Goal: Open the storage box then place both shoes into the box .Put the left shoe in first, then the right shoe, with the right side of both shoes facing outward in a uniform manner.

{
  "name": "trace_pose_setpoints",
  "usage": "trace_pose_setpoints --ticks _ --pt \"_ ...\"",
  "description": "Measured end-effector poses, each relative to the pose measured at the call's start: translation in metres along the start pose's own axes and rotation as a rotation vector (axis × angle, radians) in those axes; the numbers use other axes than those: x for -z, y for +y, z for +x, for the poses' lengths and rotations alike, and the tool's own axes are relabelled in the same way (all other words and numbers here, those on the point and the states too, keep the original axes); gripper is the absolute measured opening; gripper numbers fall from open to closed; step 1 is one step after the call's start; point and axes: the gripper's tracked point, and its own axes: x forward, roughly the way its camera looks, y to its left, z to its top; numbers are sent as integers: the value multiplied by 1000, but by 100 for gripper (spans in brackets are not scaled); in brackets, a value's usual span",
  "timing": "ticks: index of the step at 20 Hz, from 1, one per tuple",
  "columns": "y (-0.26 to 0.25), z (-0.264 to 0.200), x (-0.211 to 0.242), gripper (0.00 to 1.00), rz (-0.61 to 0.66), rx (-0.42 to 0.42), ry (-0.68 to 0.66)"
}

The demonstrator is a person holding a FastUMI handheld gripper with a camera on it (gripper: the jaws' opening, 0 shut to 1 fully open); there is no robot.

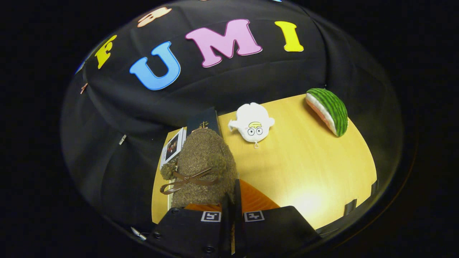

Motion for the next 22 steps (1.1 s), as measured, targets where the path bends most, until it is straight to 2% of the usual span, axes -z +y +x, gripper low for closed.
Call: trace_pose_setpoints --ticks 7,15,20,22 --pt "28 60 67 9 -53 82 113" --pt "22 92 93 11 -115 140 152" --pt "26 86 111 28 -173 109 189" --pt "32 79 108 35 -192 76 154"
